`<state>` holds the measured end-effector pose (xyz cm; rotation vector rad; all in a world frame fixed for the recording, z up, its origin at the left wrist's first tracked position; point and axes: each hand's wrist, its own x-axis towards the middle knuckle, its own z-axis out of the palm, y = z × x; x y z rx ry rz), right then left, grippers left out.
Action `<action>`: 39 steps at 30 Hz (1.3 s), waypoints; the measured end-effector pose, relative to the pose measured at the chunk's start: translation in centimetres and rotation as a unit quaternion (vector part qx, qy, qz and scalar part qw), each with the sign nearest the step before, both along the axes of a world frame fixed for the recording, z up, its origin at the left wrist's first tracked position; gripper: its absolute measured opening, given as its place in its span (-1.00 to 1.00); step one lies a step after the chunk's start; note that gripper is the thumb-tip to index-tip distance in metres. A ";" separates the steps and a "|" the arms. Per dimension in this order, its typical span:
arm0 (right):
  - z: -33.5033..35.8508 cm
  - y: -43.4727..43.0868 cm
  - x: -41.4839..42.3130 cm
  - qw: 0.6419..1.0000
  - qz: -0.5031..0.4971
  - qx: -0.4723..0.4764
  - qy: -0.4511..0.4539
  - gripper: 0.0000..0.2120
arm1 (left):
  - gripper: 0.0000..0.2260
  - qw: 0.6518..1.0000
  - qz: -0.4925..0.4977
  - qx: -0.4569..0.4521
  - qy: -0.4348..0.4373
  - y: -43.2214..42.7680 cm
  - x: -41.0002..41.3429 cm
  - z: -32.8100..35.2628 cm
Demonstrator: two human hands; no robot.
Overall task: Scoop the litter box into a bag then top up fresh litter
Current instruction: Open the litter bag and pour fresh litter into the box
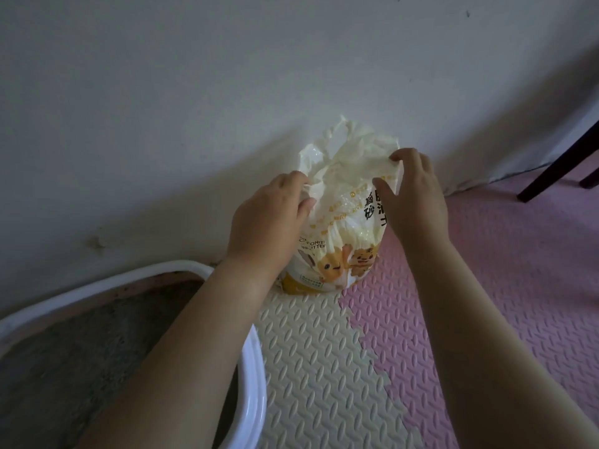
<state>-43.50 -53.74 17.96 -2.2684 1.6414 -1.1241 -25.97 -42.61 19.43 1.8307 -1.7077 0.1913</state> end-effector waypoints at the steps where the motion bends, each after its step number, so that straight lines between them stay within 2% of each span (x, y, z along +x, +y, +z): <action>1: -0.1 0.1 -0.2 1.000 -0.002 -0.001 -0.004 -0.73 | -0.79 1.000 0.002 -0.002 -0.006 0.2 0.2 0.1; 5: -0.1 0.7 -1.3 0.999 -0.001 -0.005 -0.041 -0.91 | -0.81 1.000 0.011 0.016 -0.010 1.0 0.8 0.6; 11: 0.5 3.5 -3.4 0.985 -0.066 -0.010 -0.161 -0.88 | -0.81 1.000 -0.005 0.025 0.003 2.9 0.5 1.5; 15: 2.0 5.5 -3.8 0.971 -0.075 -0.049 -0.220 -0.90 | -0.82 1.000 -0.006 0.004 0.008 3.8 0.2 3.3; 23: 2.4 8.2 -5.3 0.979 -0.048 -0.074 -0.184 -0.96 | -0.85 0.999 -0.006 0.015 0.042 5.4 1.3 4.2; 27: 2.0 8.6 -5.6 0.985 -0.010 -0.076 -0.156 -0.94 | -0.90 0.996 -0.004 0.058 0.072 5.0 1.9 4.4; 32: 1.2 8.7 -6.2 0.974 0.004 -0.078 -0.215 -0.76 | -0.91 0.990 -0.012 0.109 0.087 4.4 2.2 4.5; 36: -0.4 8.9 -7.4 0.980 0.014 -0.070 -0.186 -0.57 | -0.90 0.990 -0.017 0.129 0.045 3.9 0.9 5.1; 39: -1.6 9.3 -8.5 0.984 0.014 -0.056 -0.166 -0.46 | -0.71 0.990 -0.028 0.136 -0.026 3.4 -0.5 5.8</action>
